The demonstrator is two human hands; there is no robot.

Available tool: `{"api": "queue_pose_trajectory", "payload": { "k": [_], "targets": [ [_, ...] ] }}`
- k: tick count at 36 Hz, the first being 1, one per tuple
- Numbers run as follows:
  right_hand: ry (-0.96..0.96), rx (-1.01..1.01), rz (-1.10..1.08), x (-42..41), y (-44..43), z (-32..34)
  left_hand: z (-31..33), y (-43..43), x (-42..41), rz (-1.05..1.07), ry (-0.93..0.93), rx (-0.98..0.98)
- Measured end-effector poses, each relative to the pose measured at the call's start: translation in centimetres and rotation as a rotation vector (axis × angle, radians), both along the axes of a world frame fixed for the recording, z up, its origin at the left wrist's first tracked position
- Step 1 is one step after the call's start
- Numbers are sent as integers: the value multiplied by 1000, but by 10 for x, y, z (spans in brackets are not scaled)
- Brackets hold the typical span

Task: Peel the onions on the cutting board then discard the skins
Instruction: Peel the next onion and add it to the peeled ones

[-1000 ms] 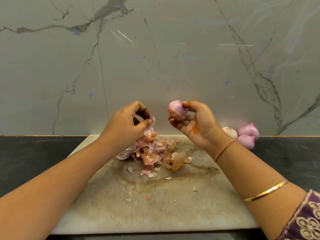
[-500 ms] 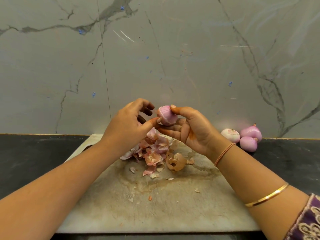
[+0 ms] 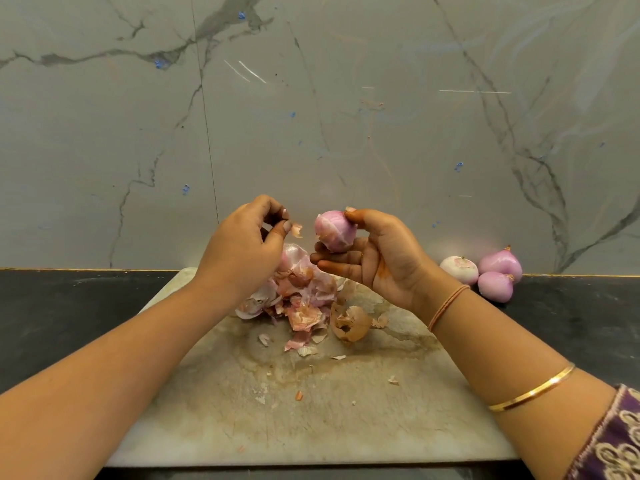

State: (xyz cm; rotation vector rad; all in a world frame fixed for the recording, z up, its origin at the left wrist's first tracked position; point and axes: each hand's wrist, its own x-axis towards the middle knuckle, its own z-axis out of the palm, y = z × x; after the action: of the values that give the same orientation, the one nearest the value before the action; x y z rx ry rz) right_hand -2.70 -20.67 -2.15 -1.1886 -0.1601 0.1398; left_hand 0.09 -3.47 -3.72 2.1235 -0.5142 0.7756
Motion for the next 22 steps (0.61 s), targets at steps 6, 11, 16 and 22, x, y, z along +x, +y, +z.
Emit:
{"api": "queue_pose_trajectory", "payload": {
  "k": [6,11,16,22],
  "targets": [
    [12,-56,-41,0,-1,0,1,3,-2,35,15,58],
    [20,-110,-113,1,-1,-2,3,-2,-9,-93,-87,93],
    [13,-124,-136,2,1,-2,1,-7,-12,-172,-192,104],
    [-7,-128,-85,2,4,-3,-1,-11,-14,-157,-246,92]
  ]
}}
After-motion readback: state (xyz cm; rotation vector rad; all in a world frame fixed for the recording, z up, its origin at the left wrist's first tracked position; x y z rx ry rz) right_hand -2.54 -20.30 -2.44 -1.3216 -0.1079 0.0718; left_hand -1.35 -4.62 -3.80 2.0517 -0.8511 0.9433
